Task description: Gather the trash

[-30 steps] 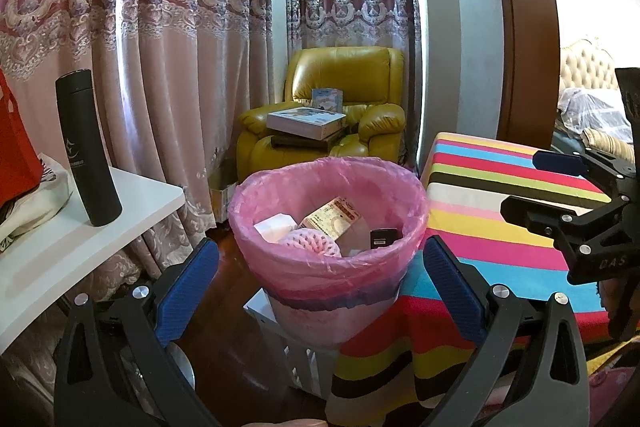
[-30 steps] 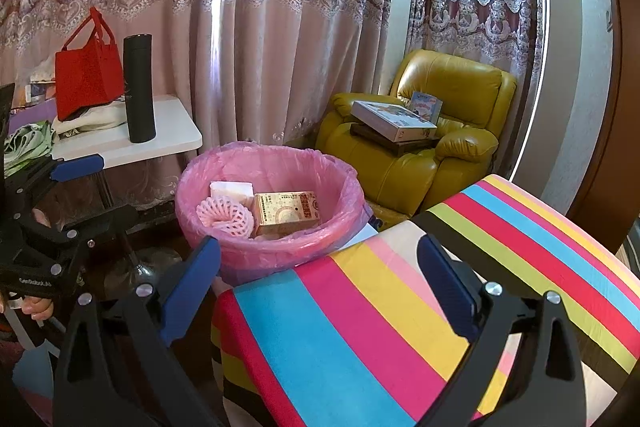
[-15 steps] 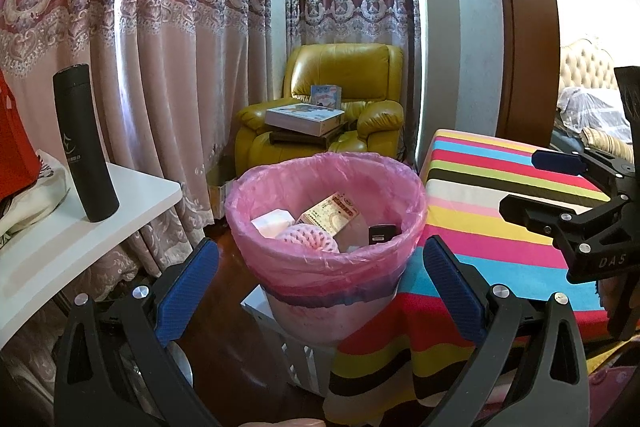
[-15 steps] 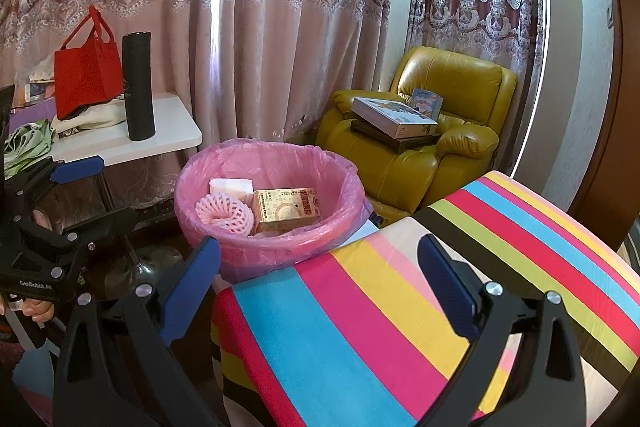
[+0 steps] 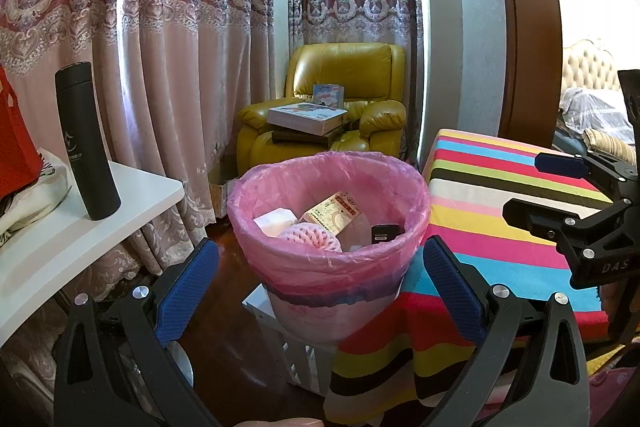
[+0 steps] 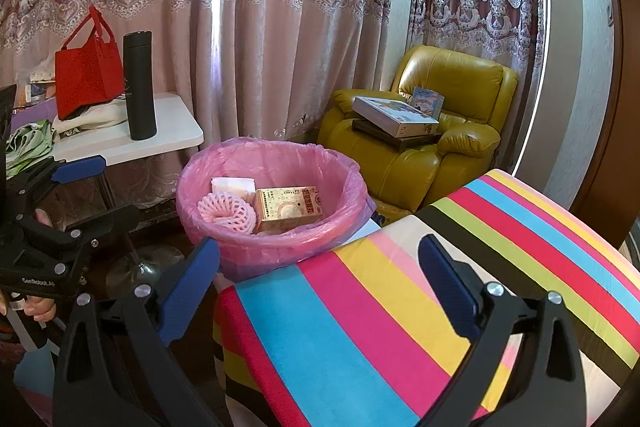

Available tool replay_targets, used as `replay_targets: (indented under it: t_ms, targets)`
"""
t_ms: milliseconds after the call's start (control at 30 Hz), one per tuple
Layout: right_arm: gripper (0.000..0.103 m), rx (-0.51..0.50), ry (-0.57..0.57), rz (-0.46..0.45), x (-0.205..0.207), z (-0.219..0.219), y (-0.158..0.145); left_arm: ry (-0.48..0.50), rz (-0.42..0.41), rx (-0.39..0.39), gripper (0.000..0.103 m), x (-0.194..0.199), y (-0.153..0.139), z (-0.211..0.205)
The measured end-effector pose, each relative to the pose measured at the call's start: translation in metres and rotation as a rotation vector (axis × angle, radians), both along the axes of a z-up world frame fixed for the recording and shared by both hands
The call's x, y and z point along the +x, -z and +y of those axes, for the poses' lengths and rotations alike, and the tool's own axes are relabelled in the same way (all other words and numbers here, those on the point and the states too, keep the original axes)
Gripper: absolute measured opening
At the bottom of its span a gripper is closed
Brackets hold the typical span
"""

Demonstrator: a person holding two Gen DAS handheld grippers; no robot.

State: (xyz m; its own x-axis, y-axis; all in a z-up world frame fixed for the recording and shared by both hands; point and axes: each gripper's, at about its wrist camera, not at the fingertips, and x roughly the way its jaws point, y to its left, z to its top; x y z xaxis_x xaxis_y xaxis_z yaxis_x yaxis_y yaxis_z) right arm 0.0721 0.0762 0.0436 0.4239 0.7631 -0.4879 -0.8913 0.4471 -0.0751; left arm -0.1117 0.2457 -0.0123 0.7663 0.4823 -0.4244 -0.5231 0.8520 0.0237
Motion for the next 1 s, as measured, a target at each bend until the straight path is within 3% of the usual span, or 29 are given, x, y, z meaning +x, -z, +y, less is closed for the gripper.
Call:
replay_targets:
  t_ms: [1000]
  targets:
    - [0.097,0.007,0.005,0.008,-0.0079,-0.0023,0.0055,-0.021,0.03,-0.055,0.096,0.0051,0.0057,0.0089]
